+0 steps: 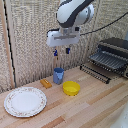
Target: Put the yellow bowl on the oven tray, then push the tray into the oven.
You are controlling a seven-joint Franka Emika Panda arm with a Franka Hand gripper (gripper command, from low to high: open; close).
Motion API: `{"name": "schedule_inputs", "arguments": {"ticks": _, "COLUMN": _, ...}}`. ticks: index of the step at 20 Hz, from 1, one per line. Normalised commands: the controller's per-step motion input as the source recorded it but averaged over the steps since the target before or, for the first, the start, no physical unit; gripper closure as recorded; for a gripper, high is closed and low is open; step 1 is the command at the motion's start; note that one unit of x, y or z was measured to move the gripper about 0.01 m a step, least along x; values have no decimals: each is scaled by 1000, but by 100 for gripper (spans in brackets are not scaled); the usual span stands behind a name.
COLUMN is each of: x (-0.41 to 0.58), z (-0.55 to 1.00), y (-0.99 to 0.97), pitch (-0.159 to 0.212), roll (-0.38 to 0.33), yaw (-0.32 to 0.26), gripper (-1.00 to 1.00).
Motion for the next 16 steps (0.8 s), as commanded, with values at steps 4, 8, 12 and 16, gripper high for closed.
{"name": "schedule_inputs", "arguments": {"ticks": 4, "x": -587, "z": -174, "y": -511, "pitch": 0, "roll": 19, "yaw": -161, "gripper": -100}}
{"name": "schedule_inputs", "arguments": {"ticks": 8, "x": -553, "z": -187, "y": -401, "pitch": 0, "roll": 1, "yaw": -149, "gripper": -100}}
{"name": "schedule_inputs", "arguments": {"ticks": 12, "x": -438, "z": -271, "y": -269, "pitch": 0, "roll": 0, "yaw": -88, "gripper": -100}}
{"name": "schedule_inputs", "arguments": {"ticks": 16, "x": -352, "z": -311, "y": -206, "pitch": 0, "roll": -15, "yaw": -16, "gripper": -100}}
